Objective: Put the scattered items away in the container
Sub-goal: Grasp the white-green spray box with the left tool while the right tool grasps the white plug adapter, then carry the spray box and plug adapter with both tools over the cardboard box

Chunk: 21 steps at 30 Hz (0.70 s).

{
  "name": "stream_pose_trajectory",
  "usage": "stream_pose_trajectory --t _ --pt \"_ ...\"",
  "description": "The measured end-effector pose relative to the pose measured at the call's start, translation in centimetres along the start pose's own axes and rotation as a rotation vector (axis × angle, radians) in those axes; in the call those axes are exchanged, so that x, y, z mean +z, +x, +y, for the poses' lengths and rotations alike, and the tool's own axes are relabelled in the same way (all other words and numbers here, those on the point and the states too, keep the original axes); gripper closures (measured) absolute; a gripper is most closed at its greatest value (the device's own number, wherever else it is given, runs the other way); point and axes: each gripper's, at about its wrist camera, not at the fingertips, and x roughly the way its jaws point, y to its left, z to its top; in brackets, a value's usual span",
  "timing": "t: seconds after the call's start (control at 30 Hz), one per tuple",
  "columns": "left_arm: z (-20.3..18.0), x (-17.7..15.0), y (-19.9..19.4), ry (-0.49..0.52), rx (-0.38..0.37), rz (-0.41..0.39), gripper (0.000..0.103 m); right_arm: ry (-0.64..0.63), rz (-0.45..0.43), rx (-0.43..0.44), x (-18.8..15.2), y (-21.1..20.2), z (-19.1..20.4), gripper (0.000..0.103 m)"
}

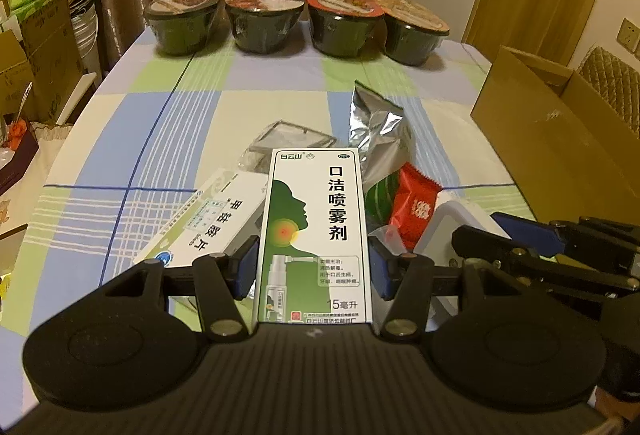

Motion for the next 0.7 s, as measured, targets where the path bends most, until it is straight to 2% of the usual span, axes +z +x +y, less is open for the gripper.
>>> stream_pose_trajectory --t 0.4,0.7 --pt "-1.9 0.5 -2.7 0.024 -0.032 -0.033 0.052 -0.021 -0.062 -0.028 1.3 -3.2 -0.6 0.073" --pt "-3.8 1.0 -5.1 0.001 -0.061 -0.057 0.052 0.015 -0.103 -0.07 2.5 -6.7 -2.6 0.073"
